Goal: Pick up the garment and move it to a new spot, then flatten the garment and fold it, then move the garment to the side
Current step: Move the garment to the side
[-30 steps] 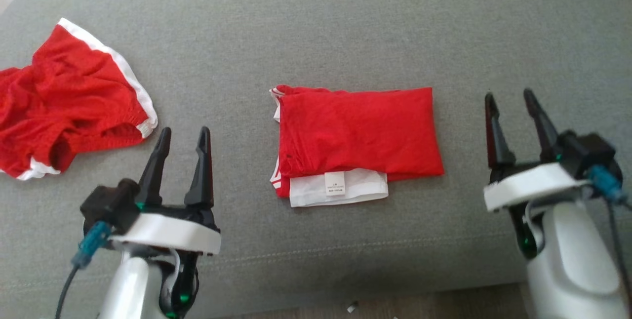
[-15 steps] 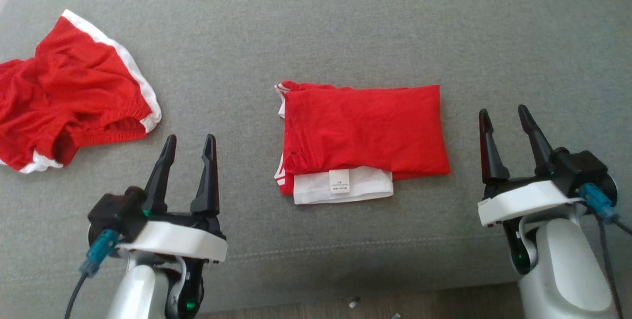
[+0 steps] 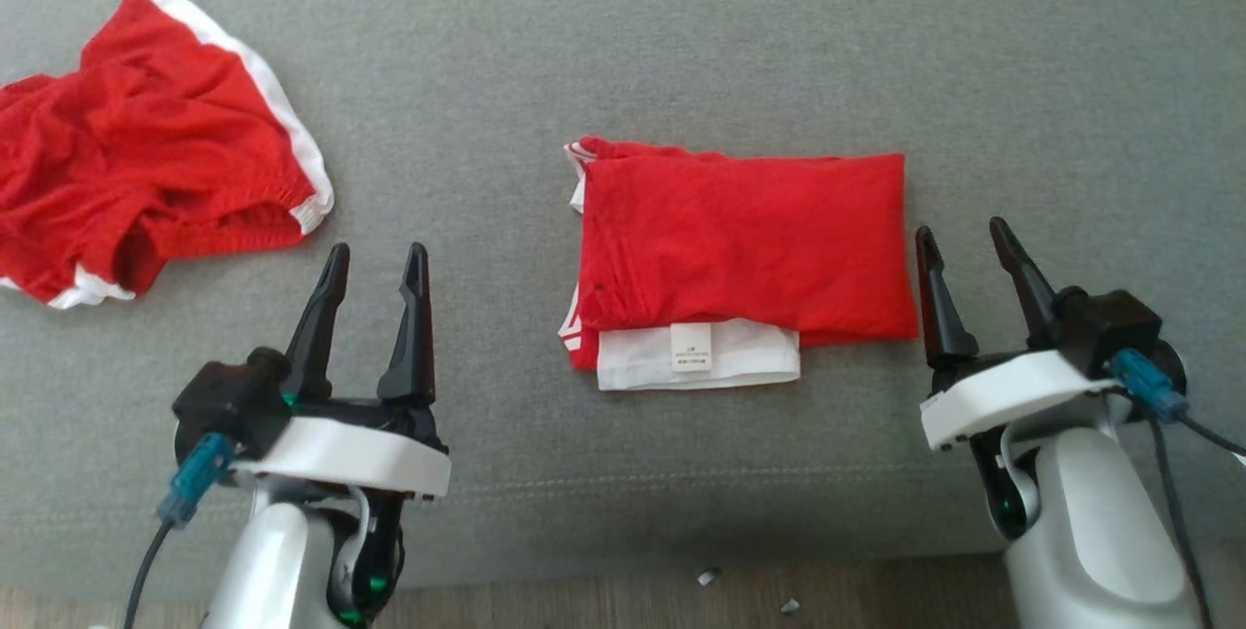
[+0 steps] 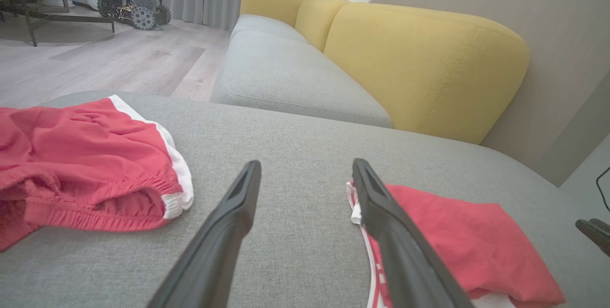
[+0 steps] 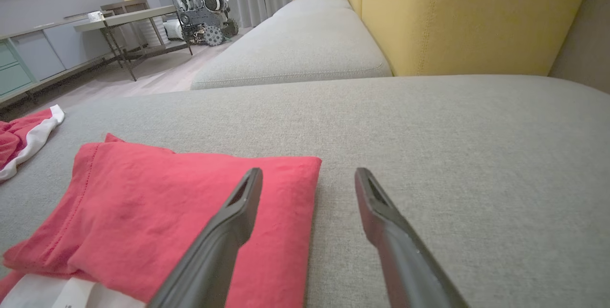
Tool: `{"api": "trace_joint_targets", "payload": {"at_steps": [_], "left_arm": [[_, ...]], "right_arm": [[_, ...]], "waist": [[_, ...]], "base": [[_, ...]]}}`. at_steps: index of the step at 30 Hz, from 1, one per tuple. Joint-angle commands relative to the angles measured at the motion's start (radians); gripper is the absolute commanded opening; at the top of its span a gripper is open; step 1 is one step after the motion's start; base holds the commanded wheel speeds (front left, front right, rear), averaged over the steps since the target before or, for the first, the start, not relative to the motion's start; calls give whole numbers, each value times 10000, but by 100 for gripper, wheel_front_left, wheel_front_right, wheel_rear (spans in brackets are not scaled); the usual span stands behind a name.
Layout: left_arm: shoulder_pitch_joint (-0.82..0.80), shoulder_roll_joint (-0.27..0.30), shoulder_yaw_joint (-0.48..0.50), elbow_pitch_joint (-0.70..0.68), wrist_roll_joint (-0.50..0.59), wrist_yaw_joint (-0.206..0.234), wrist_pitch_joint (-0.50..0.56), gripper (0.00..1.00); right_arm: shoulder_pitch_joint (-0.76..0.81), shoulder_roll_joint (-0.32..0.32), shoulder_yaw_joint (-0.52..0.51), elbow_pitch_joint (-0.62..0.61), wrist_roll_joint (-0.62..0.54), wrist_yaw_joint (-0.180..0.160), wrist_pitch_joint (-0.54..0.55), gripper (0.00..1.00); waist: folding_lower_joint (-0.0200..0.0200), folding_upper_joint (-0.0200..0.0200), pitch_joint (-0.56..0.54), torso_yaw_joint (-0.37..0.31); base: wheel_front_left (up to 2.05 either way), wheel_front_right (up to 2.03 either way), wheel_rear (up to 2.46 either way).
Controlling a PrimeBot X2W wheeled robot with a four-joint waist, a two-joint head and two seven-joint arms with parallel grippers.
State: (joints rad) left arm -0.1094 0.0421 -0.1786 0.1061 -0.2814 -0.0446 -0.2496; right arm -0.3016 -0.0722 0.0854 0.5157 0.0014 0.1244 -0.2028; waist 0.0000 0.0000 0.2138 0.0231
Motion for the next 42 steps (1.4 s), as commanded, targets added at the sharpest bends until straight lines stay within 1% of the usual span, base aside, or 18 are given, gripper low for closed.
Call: {"api": "trace_joint_targets", "payload": {"at_steps": [1,10,17,20,21,22,30,37,41,42], "left_arm": [[-401,82,276,-280,104,1,-122,100],[-579,82,132,-321,8,34,-122,100],[-789,82,67,-309,-20,32,-122,100],[-846,82,47,-309,-41,46,-122,100],[-860,82,41,-309,-46,51,-122,100],[-871,82,36,-309,-48,55,-122,100],[-929,82,41,-287,-68,72,-122,100],[-988,82,13,-297,-107,60,-122,100],[-1037,81,28,-291,-48,9,-122,100],[-1037,81,28,-291,-48,9,-122,100]], "right_arm": [[-390,108,249,-222,134,63,-27,100],[-917,125,381,521,198,63,137,100],[-1319,142,-171,1356,-129,63,453,100],[-1453,171,-183,1669,-76,63,524,100],[-1502,177,-127,1762,-47,63,544,89],[-1554,182,-86,1834,-22,63,529,0],[-1951,149,292,2322,316,63,347,0],[-2691,-713,1136,1920,-498,63,-182,0],[-3293,-1367,1348,1742,-553,63,-97,0],[-3293,-1367,1348,1742,-553,63,-97,0]], "waist": [[0,0,56,66],[0,0,543,364],[0,0,827,543],[0,0,904,583],[0,0,926,592],[0,0,945,594],[0,0,1010,529],[0,0,943,353],[0,0,1003,188],[0,0,1003,188]], "base": [[0,0,0],[0,0,0],[0,0,0],[0,0,0],[0,0,0],[0,0,0],[0,0,0],[0,0,0],[0,0,0],[0,0,0]]}}
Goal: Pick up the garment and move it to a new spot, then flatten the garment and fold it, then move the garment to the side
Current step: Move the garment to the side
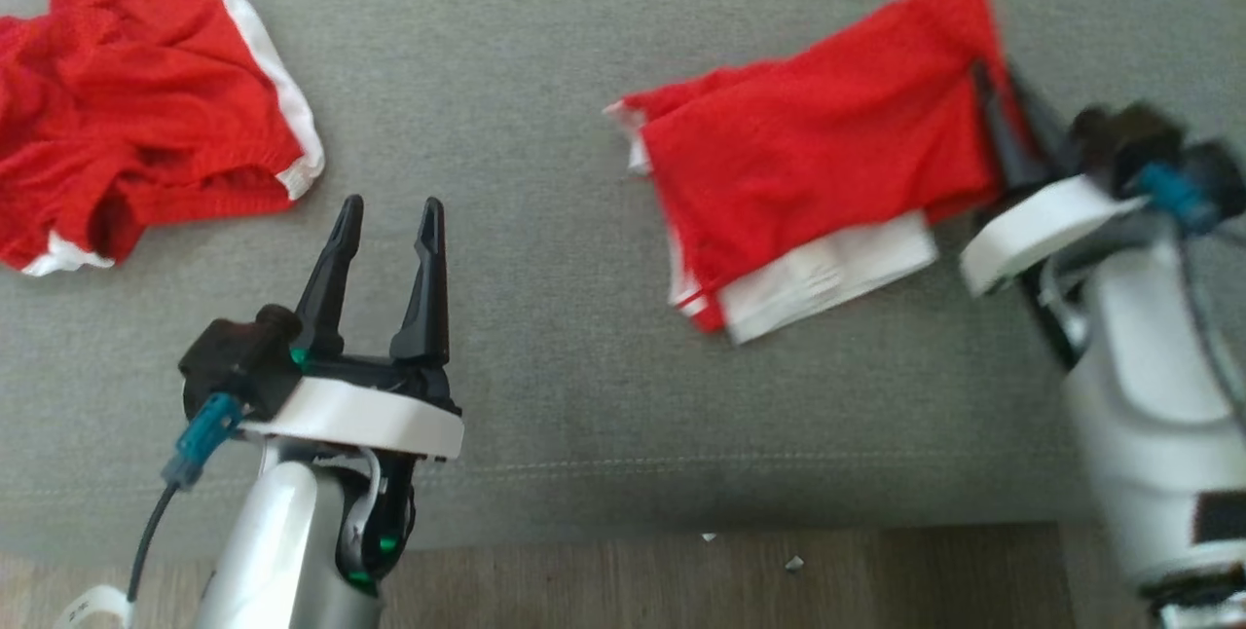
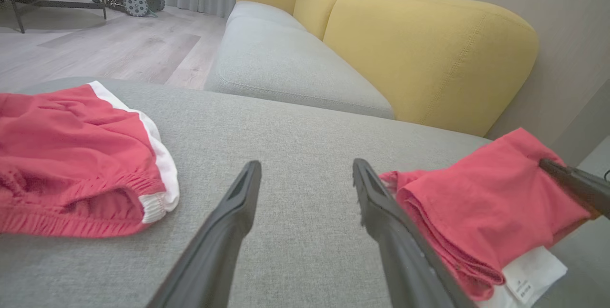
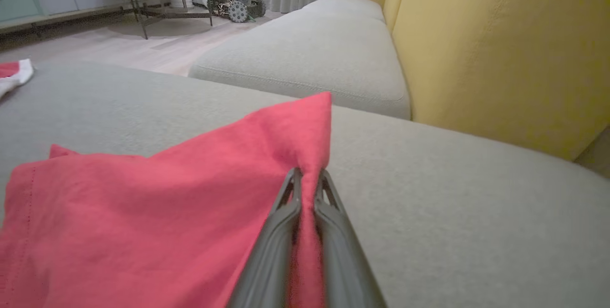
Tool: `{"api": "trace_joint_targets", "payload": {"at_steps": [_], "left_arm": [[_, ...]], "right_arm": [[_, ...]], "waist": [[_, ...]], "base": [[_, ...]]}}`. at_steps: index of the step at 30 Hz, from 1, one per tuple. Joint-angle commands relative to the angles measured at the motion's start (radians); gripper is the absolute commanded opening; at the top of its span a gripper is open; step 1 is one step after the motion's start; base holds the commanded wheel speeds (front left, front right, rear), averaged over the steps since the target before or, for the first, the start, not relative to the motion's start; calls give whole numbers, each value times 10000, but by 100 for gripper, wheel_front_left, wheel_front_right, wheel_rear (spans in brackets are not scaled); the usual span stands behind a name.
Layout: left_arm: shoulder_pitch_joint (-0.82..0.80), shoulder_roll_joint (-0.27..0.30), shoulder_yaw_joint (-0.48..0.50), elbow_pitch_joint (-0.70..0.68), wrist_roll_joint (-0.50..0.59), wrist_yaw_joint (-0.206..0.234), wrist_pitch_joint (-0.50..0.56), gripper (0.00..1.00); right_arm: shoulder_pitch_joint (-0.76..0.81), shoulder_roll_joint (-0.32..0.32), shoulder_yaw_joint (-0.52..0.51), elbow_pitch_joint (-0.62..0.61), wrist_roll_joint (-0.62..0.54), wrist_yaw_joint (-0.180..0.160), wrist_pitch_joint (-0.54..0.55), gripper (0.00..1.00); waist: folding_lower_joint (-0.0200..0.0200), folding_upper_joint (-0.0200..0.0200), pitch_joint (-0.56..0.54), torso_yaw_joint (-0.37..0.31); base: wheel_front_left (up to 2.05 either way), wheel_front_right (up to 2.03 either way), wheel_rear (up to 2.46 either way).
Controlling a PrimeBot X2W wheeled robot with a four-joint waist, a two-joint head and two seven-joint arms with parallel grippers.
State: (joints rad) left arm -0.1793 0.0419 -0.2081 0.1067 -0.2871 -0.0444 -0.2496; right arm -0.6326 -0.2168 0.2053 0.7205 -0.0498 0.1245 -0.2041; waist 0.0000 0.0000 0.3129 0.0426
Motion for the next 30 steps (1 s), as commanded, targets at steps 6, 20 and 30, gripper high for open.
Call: {"api": "trace_joint_targets", "payload": {"at_steps": [6,20,30], "left_arm": [[-539,83,359,-388,110,-47,-122,100],[-1274,83,434,-757,474,-318,-122,100],[-1389,83,483,-619,618,-458,-122,100]], "right_arm": [[-835,-1035,114,-186,701,62,477,0],[-2614,-2920,-1103,210,2521,62,1142,0],[-2917,-2874,-1808,433,3206,62,970,0]], "waist": [[0,0,259,-236],[0,0,1779,-763],[0,0,2162,-996]], "base": [[0,0,0],[0,0,0],[0,0,0]]}}
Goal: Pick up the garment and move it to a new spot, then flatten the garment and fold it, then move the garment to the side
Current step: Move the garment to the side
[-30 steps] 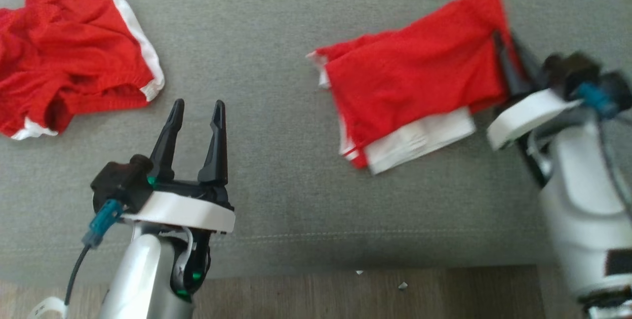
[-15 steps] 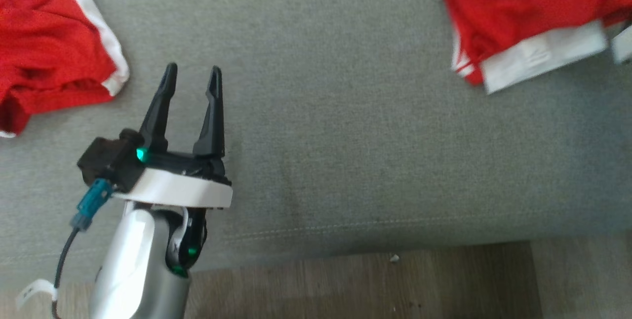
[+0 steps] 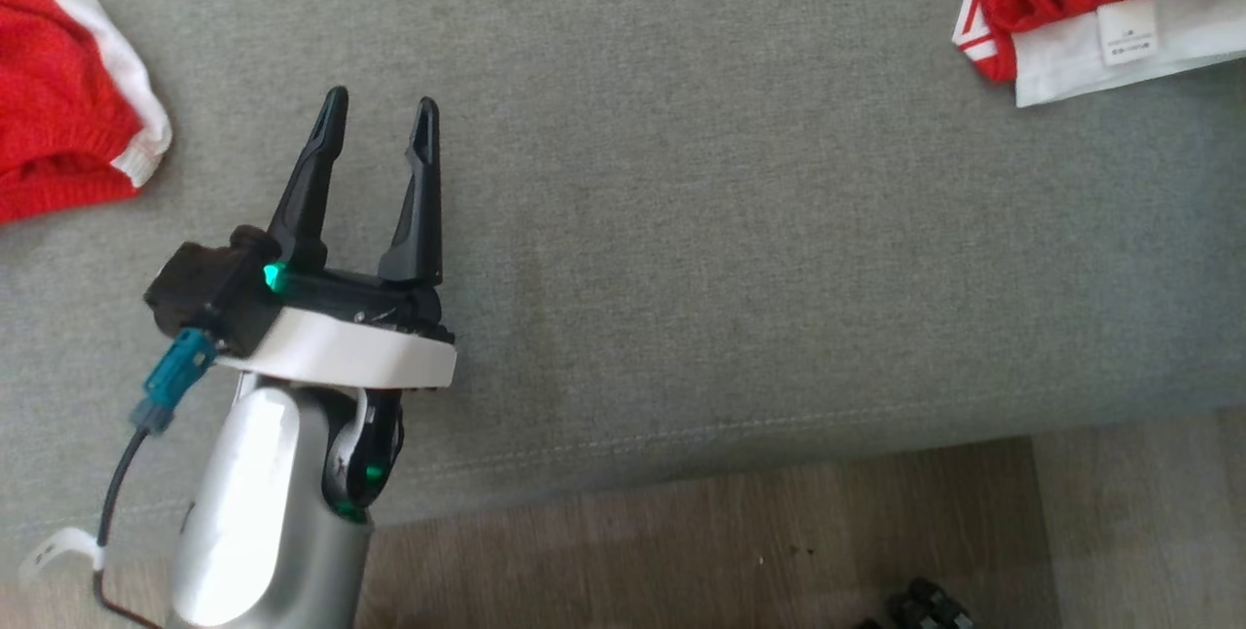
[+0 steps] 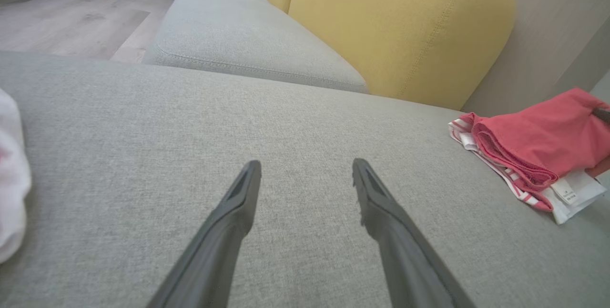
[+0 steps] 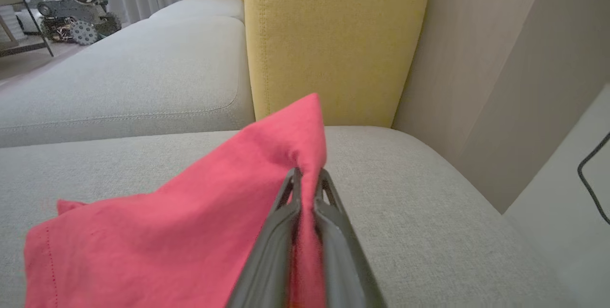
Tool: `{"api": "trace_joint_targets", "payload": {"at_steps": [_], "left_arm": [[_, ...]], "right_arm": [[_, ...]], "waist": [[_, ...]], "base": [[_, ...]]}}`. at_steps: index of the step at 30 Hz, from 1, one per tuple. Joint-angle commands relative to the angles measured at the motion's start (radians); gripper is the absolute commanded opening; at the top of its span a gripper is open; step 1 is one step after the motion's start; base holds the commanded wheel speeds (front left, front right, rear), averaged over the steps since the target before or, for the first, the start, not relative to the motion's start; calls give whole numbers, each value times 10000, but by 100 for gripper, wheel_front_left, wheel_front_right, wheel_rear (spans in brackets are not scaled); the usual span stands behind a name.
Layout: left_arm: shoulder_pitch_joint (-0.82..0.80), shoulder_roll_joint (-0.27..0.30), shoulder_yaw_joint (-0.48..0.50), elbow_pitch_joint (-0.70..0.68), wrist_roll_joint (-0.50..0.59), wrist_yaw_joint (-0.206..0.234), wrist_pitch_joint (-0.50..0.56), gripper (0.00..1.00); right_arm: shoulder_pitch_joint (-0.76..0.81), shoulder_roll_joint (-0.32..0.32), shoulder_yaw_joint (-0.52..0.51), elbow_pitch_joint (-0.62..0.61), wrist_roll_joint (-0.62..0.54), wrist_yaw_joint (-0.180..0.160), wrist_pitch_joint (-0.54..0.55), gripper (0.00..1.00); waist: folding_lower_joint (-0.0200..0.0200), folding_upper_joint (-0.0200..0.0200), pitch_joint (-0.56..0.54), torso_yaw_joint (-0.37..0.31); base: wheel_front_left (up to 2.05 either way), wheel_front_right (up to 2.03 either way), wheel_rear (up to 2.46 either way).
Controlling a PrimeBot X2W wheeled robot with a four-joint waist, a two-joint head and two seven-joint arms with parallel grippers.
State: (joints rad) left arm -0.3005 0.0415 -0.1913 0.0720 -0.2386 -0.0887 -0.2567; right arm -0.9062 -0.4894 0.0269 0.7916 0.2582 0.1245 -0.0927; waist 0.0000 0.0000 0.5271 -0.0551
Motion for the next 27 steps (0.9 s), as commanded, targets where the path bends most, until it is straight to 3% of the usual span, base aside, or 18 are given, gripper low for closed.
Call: {"api": "trace_joint_targets", "payload": {"at_steps": [1,11,13,14,15,27], "left_arm": [[-191,87,322,-261,146,-25,-51,100],[-300,87,343,-225,155,-79,-51,100],[-323,87,346,-209,138,-81,-51,100],[-323,87,346,-209,138,-81,-51,100],[-329,87,346,-197,132,-80,-51,100],[-264,87,312,-128,-294,92,-51,100]], "right_arm": [[-206,-110,-102,-294,227,62,-151,0],[-154,-29,-280,-545,544,62,5,0],[-118,34,-232,-623,633,62,52,70],[-118,34,-232,-623,633,62,52,70],[-93,48,-223,-652,665,62,79,100],[276,392,115,-1492,549,62,83,100]], "waist": [[0,0,29,-31],[0,0,110,-73],[0,0,114,-60],[0,0,114,-60],[0,0,111,-52],[0,0,-702,237]], "base": [[0,0,0],[0,0,0],[0,0,0],[0,0,0],[0,0,0],[0,0,0]]}}
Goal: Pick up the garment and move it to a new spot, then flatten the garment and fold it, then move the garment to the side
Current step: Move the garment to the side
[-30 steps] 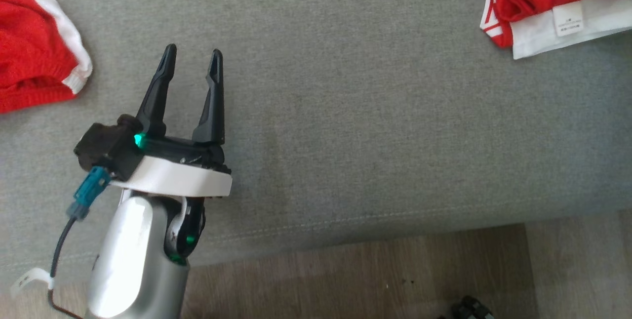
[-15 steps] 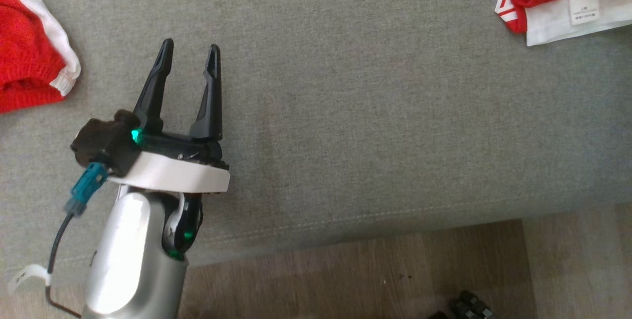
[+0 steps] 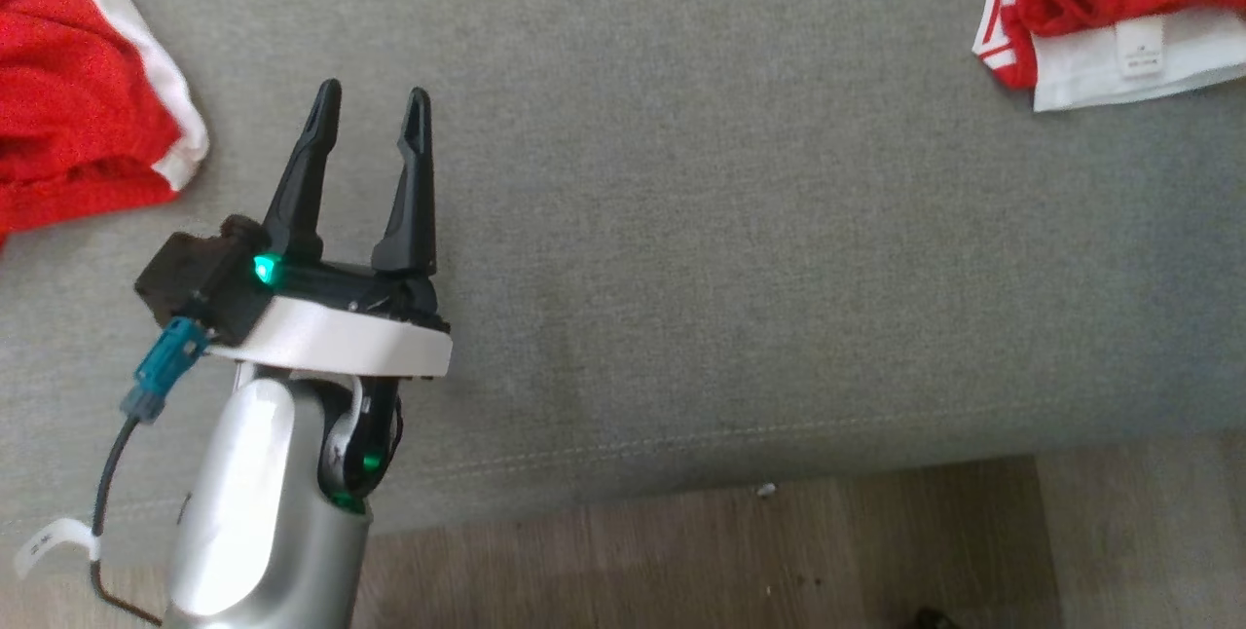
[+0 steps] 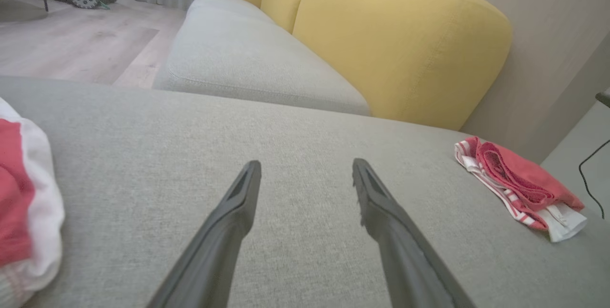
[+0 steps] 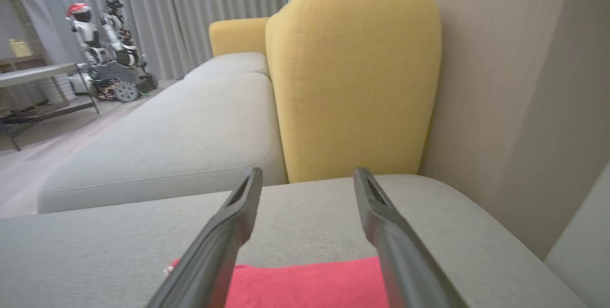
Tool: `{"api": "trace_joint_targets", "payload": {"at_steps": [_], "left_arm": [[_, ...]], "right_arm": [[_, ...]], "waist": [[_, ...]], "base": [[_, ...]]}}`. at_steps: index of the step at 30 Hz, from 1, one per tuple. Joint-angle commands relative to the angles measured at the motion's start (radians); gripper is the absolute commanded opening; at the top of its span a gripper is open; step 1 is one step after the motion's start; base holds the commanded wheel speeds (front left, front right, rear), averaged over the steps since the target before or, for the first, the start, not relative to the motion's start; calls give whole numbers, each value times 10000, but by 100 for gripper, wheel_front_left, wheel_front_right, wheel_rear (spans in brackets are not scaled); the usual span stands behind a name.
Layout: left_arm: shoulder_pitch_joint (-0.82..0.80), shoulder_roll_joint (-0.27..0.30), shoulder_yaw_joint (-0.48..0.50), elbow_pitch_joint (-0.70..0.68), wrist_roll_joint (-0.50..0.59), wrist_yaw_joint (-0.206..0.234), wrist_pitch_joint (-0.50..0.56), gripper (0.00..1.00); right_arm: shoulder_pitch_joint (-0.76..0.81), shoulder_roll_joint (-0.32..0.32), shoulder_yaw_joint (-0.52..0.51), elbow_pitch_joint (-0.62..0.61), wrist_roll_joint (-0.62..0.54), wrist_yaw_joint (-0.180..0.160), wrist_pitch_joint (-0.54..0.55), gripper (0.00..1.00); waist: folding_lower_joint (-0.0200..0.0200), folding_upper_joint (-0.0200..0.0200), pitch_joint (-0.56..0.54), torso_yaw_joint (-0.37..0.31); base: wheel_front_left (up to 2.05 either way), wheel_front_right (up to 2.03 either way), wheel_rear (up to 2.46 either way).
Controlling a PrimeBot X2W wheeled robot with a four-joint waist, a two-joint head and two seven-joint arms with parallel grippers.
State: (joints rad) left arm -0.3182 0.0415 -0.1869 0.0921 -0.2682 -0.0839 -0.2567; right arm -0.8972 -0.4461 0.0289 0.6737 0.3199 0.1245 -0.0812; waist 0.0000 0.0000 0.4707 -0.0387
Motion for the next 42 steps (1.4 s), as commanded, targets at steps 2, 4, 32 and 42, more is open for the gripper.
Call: {"api": "trace_joint_targets", "payload": {"at_steps": [2,4,32,42], "left_arm": [[-26,87,309,-344,-99,98,-51,100],[56,87,348,-348,-210,149,-51,100],[2059,87,327,-298,-376,608,-51,100],[2154,87,80,-322,-298,833,-51,100]], "right_arm": [[324,184,274,-598,-70,62,0,100],[540,436,386,-875,-52,62,6,100],[6119,3752,1133,-3824,-2487,62,-1526,100],[6467,3948,949,-3814,-2804,62,-1664,100]], "waist": [[0,0,-412,159],[0,0,-755,279],[0,0,-3158,848],[0,0,-3274,919]], "base": [[0,0,0],[0,0,0],[0,0,0],[0,0,0]]}}
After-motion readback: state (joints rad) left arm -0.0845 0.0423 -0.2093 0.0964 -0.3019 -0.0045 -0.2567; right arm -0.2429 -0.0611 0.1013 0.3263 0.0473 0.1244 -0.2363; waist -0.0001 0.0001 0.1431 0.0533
